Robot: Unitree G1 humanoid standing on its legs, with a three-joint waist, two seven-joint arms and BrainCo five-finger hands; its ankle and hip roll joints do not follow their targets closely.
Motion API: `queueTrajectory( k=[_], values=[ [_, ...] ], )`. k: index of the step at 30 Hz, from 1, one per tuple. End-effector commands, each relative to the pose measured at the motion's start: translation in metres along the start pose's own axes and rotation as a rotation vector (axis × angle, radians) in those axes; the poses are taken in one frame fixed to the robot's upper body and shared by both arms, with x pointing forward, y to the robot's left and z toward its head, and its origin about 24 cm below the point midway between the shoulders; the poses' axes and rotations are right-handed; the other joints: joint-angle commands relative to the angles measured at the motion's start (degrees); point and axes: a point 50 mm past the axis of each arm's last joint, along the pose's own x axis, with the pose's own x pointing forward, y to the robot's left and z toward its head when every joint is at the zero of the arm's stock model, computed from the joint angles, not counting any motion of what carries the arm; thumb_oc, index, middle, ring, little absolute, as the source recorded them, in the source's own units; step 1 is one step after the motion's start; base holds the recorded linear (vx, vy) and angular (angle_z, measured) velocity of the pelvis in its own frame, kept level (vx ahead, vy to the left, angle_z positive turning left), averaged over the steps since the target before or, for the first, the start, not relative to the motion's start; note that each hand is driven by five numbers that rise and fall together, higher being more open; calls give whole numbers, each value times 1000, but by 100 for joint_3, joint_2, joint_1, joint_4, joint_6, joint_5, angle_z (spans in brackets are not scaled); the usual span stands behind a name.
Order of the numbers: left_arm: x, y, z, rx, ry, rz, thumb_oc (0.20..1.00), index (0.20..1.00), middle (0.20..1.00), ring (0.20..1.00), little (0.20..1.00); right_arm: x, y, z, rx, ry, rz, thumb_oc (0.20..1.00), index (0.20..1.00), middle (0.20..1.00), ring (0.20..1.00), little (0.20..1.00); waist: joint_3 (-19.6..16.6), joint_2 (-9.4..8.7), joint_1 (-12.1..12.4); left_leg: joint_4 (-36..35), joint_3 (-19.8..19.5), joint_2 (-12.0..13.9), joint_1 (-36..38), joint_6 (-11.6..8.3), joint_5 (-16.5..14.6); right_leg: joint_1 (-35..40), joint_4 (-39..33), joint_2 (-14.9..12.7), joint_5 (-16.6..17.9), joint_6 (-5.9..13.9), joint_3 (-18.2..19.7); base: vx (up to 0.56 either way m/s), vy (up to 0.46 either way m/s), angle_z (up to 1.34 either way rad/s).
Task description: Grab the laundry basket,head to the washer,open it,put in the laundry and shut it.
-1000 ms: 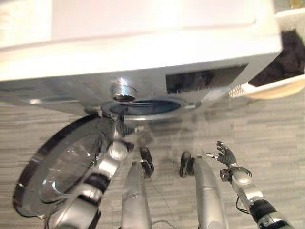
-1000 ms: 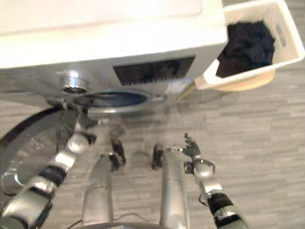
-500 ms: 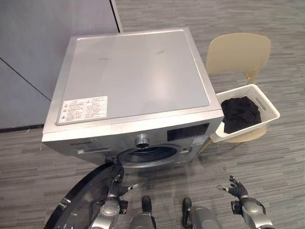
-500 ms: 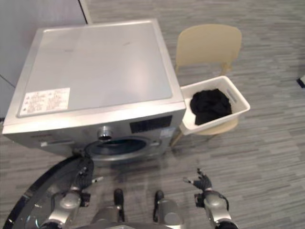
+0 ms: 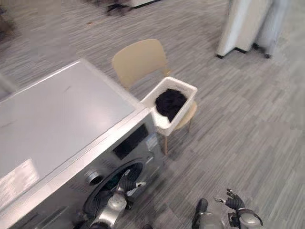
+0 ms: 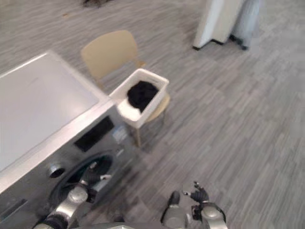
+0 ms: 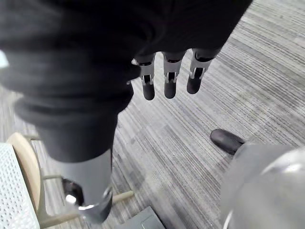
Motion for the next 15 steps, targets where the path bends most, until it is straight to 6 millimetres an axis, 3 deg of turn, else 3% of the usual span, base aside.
queueTrajectory(
  k=[1,2,4,7,8,9,10,11,12,15],
  values=[
    [14,-10,36,-31,-111,-21,1000,1000,1000,1000,1000,3,-29,21,-2,-85,-93,1000,1000,1000,1000,1000,339,12,-88,1559,-1172,232,-529,205,-268,662,-1127,523,-166,348,1183,134,-366,-113],
    [14,-15,38,-43,-112,-30,1000,1000,1000,1000,1000,3,-32,23,-10,-93,-100,1000,1000,1000,1000,1000,438,50,-65,2018,-1313,420,-698,103,-36,769,-1166,642,-257,235,1232,109,-346,-76],
    [15,-20,40,-61,-121,-39,1000,1000,1000,1000,1000,4,-37,23,-16,-88,-113,1000,1000,1000,1000,1000,555,99,-10,2289,-1878,354,-1031,53,159,858,-1222,770,-388,99,1352,73,-134,-69],
    [14,-25,39,-71,-115,-45,1000,1000,1000,1000,1000,2,-36,25,-24,-103,-102,1000,1000,1000,1000,1000,581,55,80,1893,-2566,-221,-1488,203,-201,996,-1355,827,-463,145,1645,154,-47,-26],
    [14,-26,38,-74,-109,-44,1000,1000,1000,1000,1000,3,-35,25,-30,-104,-98,1000,1000,1000,1000,1000,577,8,125,1582,-2672,-447,-1632,316,-121,987,-1397,822,-385,140,1697,264,-31,-40],
    [14,-29,36,-66,-100,-49,1000,1000,1000,1000,1000,3,-36,25,-44,-99,-101,1000,1000,1000,1000,1000,571,54,214,935,-2956,-719,-1791,304,186,1124,-1446,963,-423,170,1854,299,-35,-37],
    [14,-30,35,-57,-96,-54,1000,1000,1000,1000,1000,3,-36,25,-47,-97,-103,1000,1000,1000,1000,1000,570,90,257,594,-3033,-797,-1903,266,451,1223,-1487,1081,-461,177,1924,285,-26,-43],
    [14,-30,35,-57,-96,-54,1000,1000,1000,1000,1000,3,-36,24,-47,-97,-103,1000,1000,1000,1000,1000,577,86,257,574,-3032,-803,-1885,266,461,1233,-1488,1078,-462,178,1925,199,-32,-48],
    [14,-29,36,-49,-100,-53,1000,1000,1000,1000,1000,4,-37,25,-48,-97,-111,1000,1000,1000,1000,1000,574,105,307,361,-3081,-835,-2068,224,679,1316,-1510,1181,-511,173,1987,213,-37,-50],
    [14,-26,38,-42,-110,-48,1000,1000,1000,1000,1000,3,-41,21,-43,-84,-133,1000,1000,1000,1000,1000,605,87,361,-213,-2667,-760,-2250,109,836,1672,-1531,1287,-788,200,2019,350,8,-42]
  ],
)
